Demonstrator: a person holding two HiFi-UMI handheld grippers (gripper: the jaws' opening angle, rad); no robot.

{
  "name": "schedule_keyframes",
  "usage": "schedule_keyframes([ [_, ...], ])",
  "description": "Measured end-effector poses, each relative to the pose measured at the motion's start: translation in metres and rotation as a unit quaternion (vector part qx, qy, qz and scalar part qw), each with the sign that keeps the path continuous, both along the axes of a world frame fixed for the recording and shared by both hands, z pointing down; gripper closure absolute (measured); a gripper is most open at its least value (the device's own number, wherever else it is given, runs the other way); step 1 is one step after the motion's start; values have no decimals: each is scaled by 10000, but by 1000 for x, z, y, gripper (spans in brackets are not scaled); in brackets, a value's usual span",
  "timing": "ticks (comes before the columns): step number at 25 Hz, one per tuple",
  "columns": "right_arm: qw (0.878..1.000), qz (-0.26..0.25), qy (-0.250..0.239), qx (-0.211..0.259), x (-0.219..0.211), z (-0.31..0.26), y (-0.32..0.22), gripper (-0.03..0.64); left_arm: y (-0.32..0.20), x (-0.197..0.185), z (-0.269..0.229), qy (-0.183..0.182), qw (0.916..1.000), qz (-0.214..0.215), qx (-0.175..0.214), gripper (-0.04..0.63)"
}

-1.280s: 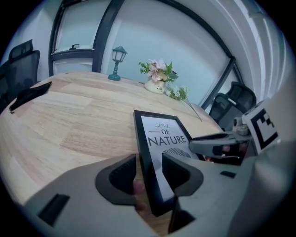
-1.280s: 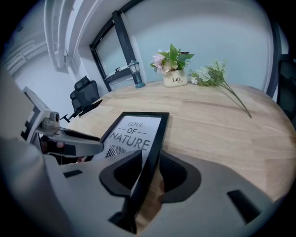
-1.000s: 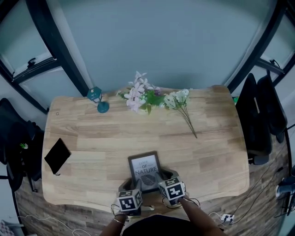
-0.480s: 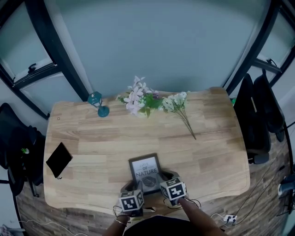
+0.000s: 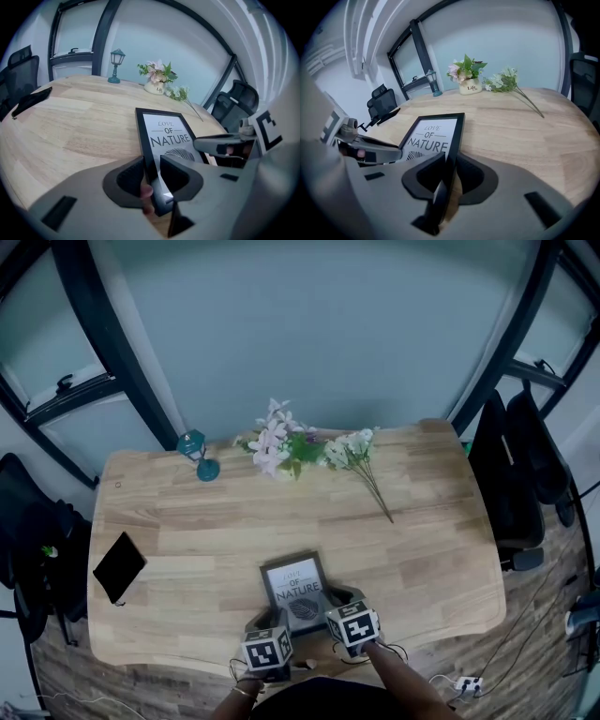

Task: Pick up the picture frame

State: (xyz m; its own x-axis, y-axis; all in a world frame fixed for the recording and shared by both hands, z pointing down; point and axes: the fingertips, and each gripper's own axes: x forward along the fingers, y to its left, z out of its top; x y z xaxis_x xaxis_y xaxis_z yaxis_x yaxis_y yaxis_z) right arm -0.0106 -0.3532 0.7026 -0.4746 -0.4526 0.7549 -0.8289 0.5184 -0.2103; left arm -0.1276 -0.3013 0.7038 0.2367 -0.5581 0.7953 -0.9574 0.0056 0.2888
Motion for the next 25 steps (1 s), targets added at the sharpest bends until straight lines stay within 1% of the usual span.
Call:
schedule_keyframes([
  [9,9997,99,-15,216,3,-17,3,541,2,1,-14,-20,9997,95,223,503],
  [16,9990,110,-21,431,5,-32,7,543,10,7,-18,33,9992,217,340,509],
  [25,9971,272,-93,698,7,-52,17,545,16,8,-38,48,9976,289,627,518],
])
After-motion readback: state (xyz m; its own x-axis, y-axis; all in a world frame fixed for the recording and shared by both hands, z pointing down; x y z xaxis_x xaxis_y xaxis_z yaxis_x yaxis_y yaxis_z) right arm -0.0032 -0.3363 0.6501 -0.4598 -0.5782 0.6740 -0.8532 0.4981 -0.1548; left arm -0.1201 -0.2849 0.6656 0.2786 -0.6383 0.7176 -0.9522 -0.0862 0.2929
